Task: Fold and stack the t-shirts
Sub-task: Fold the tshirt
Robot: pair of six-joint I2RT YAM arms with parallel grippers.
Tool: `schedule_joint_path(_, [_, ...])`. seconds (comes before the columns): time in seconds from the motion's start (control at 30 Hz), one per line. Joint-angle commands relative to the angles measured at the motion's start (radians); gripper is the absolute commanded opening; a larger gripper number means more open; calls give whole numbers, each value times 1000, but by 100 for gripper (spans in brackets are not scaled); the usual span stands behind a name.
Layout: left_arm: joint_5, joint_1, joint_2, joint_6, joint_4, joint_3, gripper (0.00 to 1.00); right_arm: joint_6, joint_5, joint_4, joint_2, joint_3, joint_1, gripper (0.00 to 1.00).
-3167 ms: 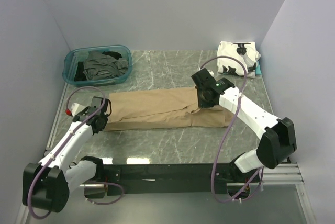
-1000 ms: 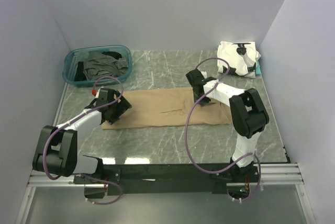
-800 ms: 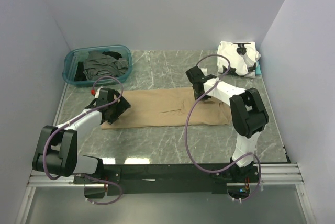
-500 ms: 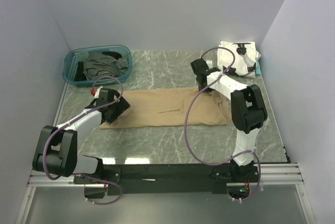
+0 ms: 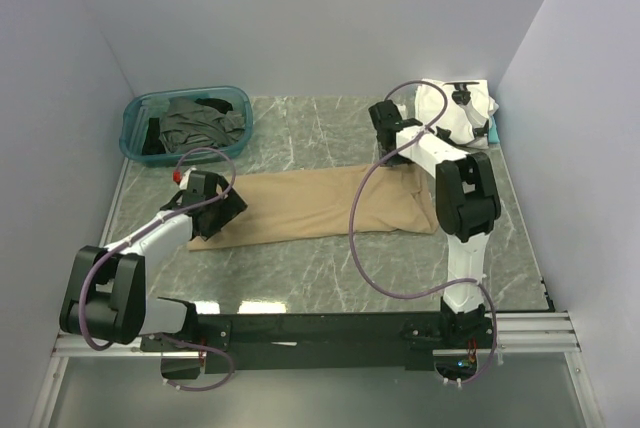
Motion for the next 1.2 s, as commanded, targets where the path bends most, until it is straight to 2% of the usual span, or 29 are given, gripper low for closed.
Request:
schedule_joint_path(0.0, [-17, 2, -25, 29, -58, -20, 100, 3, -12, 7, -24, 71, -4, 57])
schedule_joint_path(0.13, [-11, 2, -32, 20, -70, 0, 99, 68, -44, -2, -158, -1, -3, 73])
schedule_joint_path(0.2, [-8, 2, -40, 18, -75, 11, 100, 95, -62, -4, -214, -59, -4, 77])
schedule_joint_path(0.33, [-3, -3, -81, 15, -81, 50, 100, 211, -164, -21, -372, -203, -1, 80])
schedule_joint_path(0.37, [-3, -1, -98, 14, -82, 60, 99, 231, -247, -13, -398, -248, 2, 80])
schedule_joint_path(0.5, [-23, -3, -121, 23, -62, 103, 99, 302, -449, 93, -508, -536, 6, 82])
schedule_joint_path(0.6, [-55, -1, -86, 30, -29, 142, 100, 342, -436, 131, -547, -654, 8, 82])
schedule_joint_path(0.73, [-100, -1, 24, 46, -18, 196, 99, 368, -367, 125, -529, -733, -4, 82])
schedule_joint_path(0.9, [-115, 5, 119, 52, 1, 239, 99, 400, -351, 101, -521, -797, -32, 82])
schedule_joint_path(1.07, [-88, 11, 213, 44, -10, 253, 99, 374, -366, 114, -519, -804, -38, 82])
schedule_joint_path(1.17, [-88, 11, 241, 30, -57, 236, 99, 342, -368, 119, -490, -745, -38, 82])
